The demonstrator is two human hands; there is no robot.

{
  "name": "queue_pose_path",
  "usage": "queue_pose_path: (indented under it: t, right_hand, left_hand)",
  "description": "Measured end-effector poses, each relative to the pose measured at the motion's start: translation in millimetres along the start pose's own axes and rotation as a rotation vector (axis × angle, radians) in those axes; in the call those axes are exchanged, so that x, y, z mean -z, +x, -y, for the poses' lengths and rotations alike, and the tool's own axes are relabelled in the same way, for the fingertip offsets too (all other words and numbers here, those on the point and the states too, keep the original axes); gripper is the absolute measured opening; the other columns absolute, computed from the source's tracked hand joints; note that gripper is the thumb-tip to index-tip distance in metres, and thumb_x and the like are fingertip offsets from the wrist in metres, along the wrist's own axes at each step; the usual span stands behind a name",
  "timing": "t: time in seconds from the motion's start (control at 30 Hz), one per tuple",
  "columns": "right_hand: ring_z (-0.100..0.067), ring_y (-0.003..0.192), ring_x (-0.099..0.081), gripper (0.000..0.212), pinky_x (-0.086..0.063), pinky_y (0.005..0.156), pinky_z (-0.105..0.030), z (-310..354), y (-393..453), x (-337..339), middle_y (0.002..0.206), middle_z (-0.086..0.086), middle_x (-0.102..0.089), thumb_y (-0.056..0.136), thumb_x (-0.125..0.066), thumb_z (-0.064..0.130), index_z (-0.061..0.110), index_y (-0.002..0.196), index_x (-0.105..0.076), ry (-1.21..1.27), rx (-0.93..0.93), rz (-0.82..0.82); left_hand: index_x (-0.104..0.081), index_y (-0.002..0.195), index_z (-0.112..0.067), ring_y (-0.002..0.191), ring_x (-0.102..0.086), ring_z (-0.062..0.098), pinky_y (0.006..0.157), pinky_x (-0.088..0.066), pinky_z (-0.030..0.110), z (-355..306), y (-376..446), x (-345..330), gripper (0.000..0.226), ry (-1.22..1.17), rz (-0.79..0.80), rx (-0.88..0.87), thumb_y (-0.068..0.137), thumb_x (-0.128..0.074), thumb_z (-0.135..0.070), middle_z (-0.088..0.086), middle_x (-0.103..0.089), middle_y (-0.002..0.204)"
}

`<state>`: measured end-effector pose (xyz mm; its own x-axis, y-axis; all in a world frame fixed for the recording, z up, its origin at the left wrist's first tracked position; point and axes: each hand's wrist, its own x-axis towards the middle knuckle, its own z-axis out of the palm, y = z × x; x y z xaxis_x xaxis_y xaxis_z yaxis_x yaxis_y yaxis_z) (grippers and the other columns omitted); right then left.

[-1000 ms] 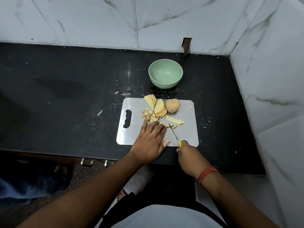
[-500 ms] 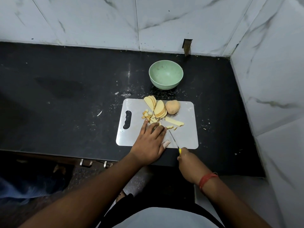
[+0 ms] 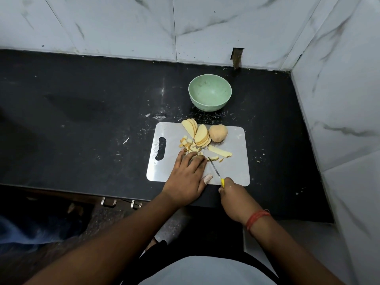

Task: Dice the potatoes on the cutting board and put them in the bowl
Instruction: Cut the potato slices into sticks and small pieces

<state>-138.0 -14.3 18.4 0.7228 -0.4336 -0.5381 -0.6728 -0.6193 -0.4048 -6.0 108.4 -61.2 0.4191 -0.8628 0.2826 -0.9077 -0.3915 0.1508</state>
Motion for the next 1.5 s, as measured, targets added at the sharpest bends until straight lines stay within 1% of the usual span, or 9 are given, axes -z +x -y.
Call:
queue_pose_path:
  t: [0.17, 0.27, 0.4, 0.53, 0.7, 0.97, 1.2, 1.37, 1.5]
  right_hand:
    - [-0.021, 0.074, -0.049, 0.01, -0.035, 0.064, -0.027, 2, 7, -2, 0.077, 0.002, -0.044, 0.099, -0.041, 0.009, 0.013, 0.097, -0.033, -0.032, -0.039, 0.054]
    - [-0.012, 0.067, -0.046, 0.013, -0.034, 0.058, -0.025, 2, 7, -3, 0.084, -0.002, -0.049, 0.098, -0.042, 0.007, 0.013, 0.097, -0.031, -0.043, -0.055, 0.092]
    - [-0.018, 0.076, -0.05, 0.016, -0.037, 0.069, -0.027, -7, -5, -8, 0.096, -0.006, -0.055, 0.098, -0.045, 0.008, 0.014, 0.098, -0.03, -0.021, -0.096, 0.12]
    - [-0.013, 0.069, -0.05, 0.013, -0.034, 0.055, -0.025, -20, -16, -2, 0.084, -0.001, -0.053, 0.102, -0.042, 0.022, 0.015, 0.091, -0.041, 0.074, -0.031, 0.051]
    - [-0.021, 0.064, -0.056, 0.02, -0.044, 0.058, -0.034, -23, -16, 18, 0.075, -0.008, -0.059, 0.101, -0.044, 0.028, 0.017, 0.085, -0.046, 0.273, -0.022, -0.103]
    - [-0.025, 0.075, -0.059, 0.016, -0.051, 0.073, -0.039, -31, -6, 30, 0.083, -0.009, -0.061, 0.1, -0.045, 0.028, 0.016, 0.091, -0.05, 0.328, -0.082, -0.153]
    - [-0.023, 0.075, -0.058, 0.017, -0.047, 0.068, -0.034, -32, -1, 26, 0.087, -0.01, -0.058, 0.102, -0.043, 0.027, 0.012, 0.096, -0.048, 0.224, -0.098, -0.082]
    - [-0.027, 0.078, -0.057, 0.014, -0.042, 0.066, -0.03, -35, 7, 24, 0.093, -0.013, -0.059, 0.102, -0.041, 0.026, 0.013, 0.098, -0.046, 0.15, -0.108, -0.067]
    - [-0.029, 0.083, -0.057, 0.015, -0.042, 0.068, -0.03, -35, 11, 27, 0.096, -0.015, -0.059, 0.102, -0.041, 0.024, 0.011, 0.103, -0.047, 0.084, -0.119, -0.072]
  left_hand:
    - [-0.061, 0.138, -0.007, 0.133, -0.047, 0.035, 0.12, -0.024, 0.06, 1, -1, -3, 0.057, 0.009, 0.002, -0.002, 0.107, -0.037, -0.048, 0.009, -0.057, 0.138]
    - [-0.063, 0.136, -0.008, 0.132, -0.047, 0.034, 0.12, -0.025, 0.06, 1, 1, -3, 0.056, 0.032, -0.001, -0.005, 0.107, -0.038, -0.048, 0.008, -0.057, 0.137]
    - [-0.063, 0.135, -0.007, 0.131, -0.047, 0.035, 0.119, -0.025, 0.06, 0, 2, -2, 0.055, 0.035, 0.002, -0.002, 0.106, -0.04, -0.048, 0.008, -0.057, 0.136]
    - [-0.061, 0.137, -0.006, 0.133, -0.046, 0.035, 0.12, -0.025, 0.06, 0, 1, -1, 0.057, 0.042, 0.016, 0.0, 0.106, -0.04, -0.048, 0.009, -0.056, 0.137]
    - [-0.057, 0.141, -0.003, 0.135, -0.045, 0.035, 0.12, -0.025, 0.06, 0, 0, -2, 0.06, 0.042, 0.007, -0.005, 0.106, -0.04, -0.048, 0.012, -0.053, 0.142]
    - [-0.049, 0.15, -0.006, 0.146, -0.039, 0.029, 0.125, -0.017, 0.056, -17, 26, -6, 0.062, 0.047, 0.128, -0.331, 0.108, -0.037, -0.051, 0.01, -0.047, 0.155]
    - [-0.058, 0.14, -0.003, 0.135, -0.047, 0.03, 0.127, -0.016, 0.05, -2, 23, -6, 0.06, 0.102, 0.064, -0.198, 0.106, -0.037, -0.049, 0.011, -0.057, 0.138]
    - [-0.055, 0.143, -0.004, 0.14, -0.043, 0.033, 0.127, -0.016, 0.051, 1, 26, -1, 0.06, 0.108, 0.04, -0.211, 0.106, -0.04, -0.049, 0.015, -0.052, 0.146]
    - [-0.048, 0.149, -0.005, 0.142, -0.041, 0.032, 0.126, -0.017, 0.052, -8, 37, -4, 0.064, 0.114, 0.115, -0.2, 0.107, -0.038, -0.052, 0.015, -0.048, 0.151]
